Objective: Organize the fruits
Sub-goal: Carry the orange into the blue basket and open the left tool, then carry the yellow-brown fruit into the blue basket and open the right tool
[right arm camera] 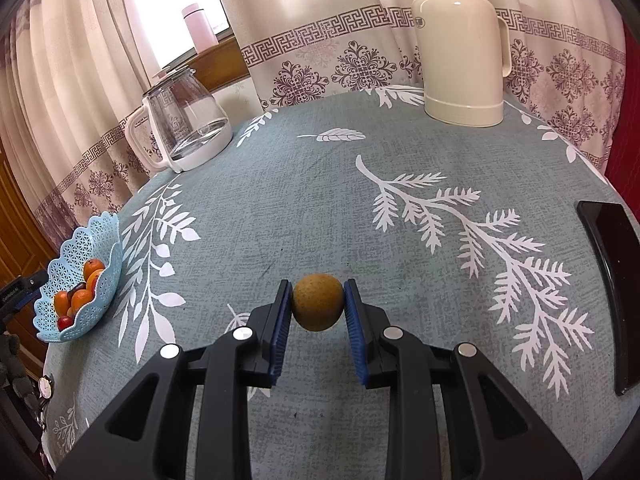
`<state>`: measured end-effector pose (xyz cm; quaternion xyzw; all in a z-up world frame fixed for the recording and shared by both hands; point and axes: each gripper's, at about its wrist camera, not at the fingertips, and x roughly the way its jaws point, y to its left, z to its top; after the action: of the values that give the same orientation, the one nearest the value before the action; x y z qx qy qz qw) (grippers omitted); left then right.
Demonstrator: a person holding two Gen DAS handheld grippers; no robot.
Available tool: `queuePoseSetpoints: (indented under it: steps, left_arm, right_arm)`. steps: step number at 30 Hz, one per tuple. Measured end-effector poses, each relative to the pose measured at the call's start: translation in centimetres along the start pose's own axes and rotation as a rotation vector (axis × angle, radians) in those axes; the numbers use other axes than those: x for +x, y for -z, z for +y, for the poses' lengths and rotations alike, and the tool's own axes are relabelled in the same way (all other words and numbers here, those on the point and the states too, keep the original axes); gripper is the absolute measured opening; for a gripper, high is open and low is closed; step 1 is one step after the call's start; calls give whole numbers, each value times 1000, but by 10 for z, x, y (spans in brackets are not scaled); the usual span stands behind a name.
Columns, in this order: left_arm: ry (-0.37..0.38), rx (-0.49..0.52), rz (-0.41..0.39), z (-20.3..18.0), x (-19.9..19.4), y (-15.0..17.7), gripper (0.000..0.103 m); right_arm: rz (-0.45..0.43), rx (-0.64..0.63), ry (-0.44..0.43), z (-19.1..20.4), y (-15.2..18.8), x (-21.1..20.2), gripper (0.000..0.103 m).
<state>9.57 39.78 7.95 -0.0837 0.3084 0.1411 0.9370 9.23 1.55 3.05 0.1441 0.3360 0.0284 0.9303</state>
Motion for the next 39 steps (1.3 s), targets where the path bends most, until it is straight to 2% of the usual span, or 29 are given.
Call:
queuePoseSetpoints:
  steps: [9, 10, 12, 13, 20, 26, 28, 39]
  left_arm:
    - [-12, -15, -9, 7, -3, -1, 59]
    - [-13, -17, -9, 7, -4, -1, 60]
    - [-22, -17, -17, 8, -5, -1, 69]
    - [-26, -18, -22, 8, -6, -1, 70]
    - [-13, -41, -33, 18, -9, -1, 71]
    - [-18, -54, -41, 23, -10, 1, 74]
    - [-12, -61, -46, 25, -11, 2, 77]
    - [11, -56, -78, 33, -21, 0, 81]
  right_arm:
    - [0, -1, 1, 0, 0, 0, 27]
    - [0, -1, 1, 1, 1, 0, 27]
    - [0, -3, 2, 1, 1, -1, 27]
    - [-1, -5, 4, 2, 0, -1, 27]
    - [14, -28, -12, 12, 1, -1, 27]
    - [38, -71, -93, 40, 3, -6, 27]
    - [47, -83, -130, 53, 5, -8, 27]
    - [76, -202, -280, 132, 12, -16, 27]
